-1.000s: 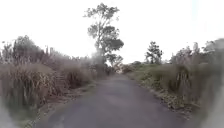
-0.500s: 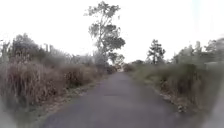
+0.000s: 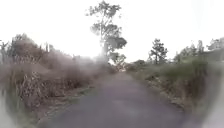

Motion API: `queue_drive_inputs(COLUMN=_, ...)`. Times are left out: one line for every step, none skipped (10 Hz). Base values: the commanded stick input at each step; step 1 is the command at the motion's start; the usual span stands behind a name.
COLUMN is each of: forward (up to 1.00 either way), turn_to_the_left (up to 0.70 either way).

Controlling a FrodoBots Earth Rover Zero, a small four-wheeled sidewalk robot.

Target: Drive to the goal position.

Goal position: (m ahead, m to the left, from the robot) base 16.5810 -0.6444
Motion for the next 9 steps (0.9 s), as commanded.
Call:
queue_drive_inputs(forward=0.5, turn_to_the_left=-0.49)
queue_drive_inputs(forward=0.5, turn_to_the_left=-0.49)
queue_drive_inputs(forward=0.5, turn_to_the_left=-0.49)
queue_drive_inputs(forward=0.5, turn_to_the_left=-0.49)
queue_drive_inputs(forward=0.5, turn_to_the_left=-0.49)
queue_drive_inputs(forward=0.5, turn_to_the_left=-0.49)
queue_drive_inputs(forward=0.5, turn_to_the_left=-0.49)
queue_drive_inputs(forward=0.5, turn_to_the_left=-0.49)
queue_drive_inputs(forward=0.5, turn_to_the_left=-0.49)
